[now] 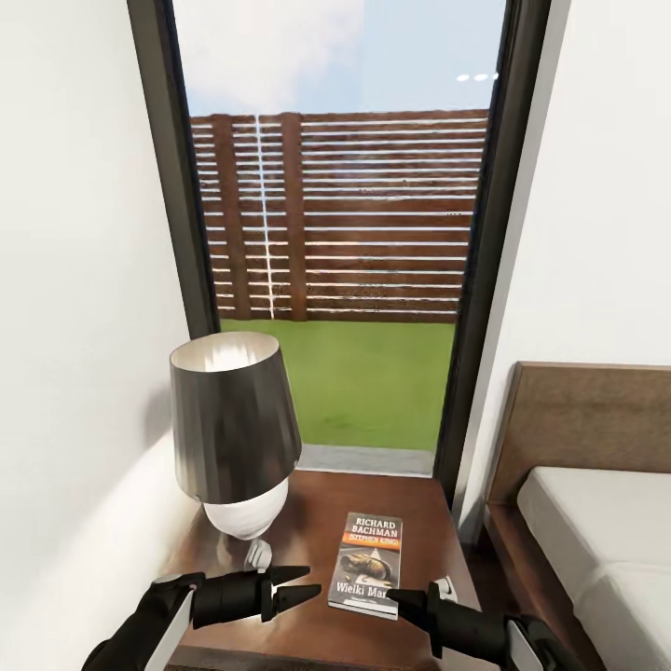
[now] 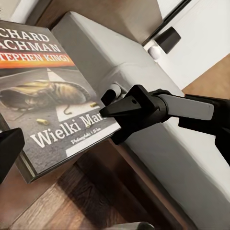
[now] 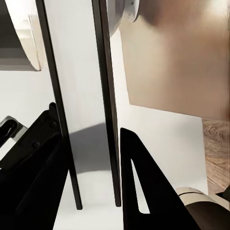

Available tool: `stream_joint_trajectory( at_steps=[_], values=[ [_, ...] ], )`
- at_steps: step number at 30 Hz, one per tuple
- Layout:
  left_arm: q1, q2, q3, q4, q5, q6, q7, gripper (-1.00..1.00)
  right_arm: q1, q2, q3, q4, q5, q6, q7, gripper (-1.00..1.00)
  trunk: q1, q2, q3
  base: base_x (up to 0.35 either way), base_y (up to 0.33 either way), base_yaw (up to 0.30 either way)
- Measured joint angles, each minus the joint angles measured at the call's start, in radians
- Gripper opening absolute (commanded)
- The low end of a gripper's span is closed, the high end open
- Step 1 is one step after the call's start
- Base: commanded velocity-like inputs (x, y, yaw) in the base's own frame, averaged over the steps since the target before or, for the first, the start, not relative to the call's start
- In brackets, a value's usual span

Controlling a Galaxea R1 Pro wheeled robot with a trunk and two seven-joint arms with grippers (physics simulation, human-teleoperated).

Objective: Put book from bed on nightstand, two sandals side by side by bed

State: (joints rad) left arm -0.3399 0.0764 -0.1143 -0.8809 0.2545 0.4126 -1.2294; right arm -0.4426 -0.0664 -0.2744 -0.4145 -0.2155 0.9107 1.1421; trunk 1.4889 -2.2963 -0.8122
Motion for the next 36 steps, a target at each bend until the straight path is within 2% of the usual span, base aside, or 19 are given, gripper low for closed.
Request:
stream_joint_trajectory(
  at_steps=[12, 22, 36],
  values=[
    [0.0, 0.0, 0.0, 0.0, 0.0, 0.0, 0.0, 1.0, 0.0, 0.0, 0.0, 0.0, -0.002, 0.001, 0.0, -1.0, 0.0, 0.0, 0.0, 0.0, 0.0, 0.0],
    [0.0, -0.001, 0.0, 0.0, 0.0, 0.0, 0.0, 1.0, 0.0, 0.0, 0.0, -0.001, 0.0, 0.0, 0.0, -1.0, 0.038, -0.07, -0.031, 0.0, 0.0, 0.0],
    [0.0, 0.001, 0.0, 0.0, 0.0, 0.0, 0.0, 1.0, 0.0, 0.0, 0.0, 0.0, -0.001, 0.001, 0.0, -1.0, 0.038, -0.07, -0.031, 0.048, 0.0, 0.0]
  ],
)
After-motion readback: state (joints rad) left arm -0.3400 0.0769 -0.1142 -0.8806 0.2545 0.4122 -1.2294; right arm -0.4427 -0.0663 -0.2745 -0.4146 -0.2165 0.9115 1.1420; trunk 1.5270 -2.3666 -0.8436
